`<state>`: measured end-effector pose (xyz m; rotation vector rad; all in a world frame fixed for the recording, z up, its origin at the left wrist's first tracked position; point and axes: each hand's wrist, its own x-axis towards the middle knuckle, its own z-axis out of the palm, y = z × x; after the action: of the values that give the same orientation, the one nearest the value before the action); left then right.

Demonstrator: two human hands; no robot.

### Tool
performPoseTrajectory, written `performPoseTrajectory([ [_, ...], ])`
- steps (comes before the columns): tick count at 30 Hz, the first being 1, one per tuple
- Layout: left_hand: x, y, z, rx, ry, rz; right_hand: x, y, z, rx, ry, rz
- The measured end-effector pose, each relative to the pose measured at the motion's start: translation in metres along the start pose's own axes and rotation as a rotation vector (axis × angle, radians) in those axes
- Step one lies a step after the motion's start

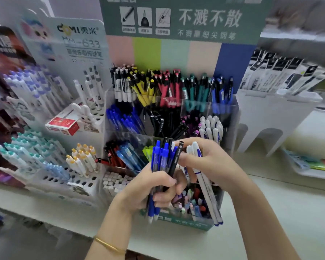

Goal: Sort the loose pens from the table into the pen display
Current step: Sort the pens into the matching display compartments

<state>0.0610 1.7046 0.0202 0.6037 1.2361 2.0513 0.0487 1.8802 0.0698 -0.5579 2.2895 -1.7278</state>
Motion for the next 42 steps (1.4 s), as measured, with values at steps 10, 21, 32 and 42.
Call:
performPoseTrajectory([
  [10, 0.0, 0.01, -0.017, -0.081, -0.207, -0.167, -0.002, 0.01, 0.027, 0.285, 0.155, 0.027],
  [21, 0.018, 0.006, -0.003, 0.074, -0.112, -0.237, -0.013, 0.017, 0.012, 0.306, 0.456, 0.128],
  [32, 0.04, 0.008, -0.008, 0.147, 0.043, -0.204, -0.011, 0.009, -0.047, 0.057, 1.265, -0.17],
  [42, 0.054, 0.013, 0.003, 0.171, 0.125, -0.062, 0.024, 0.018, -0.039, -0.719, 1.347, -0.464],
])
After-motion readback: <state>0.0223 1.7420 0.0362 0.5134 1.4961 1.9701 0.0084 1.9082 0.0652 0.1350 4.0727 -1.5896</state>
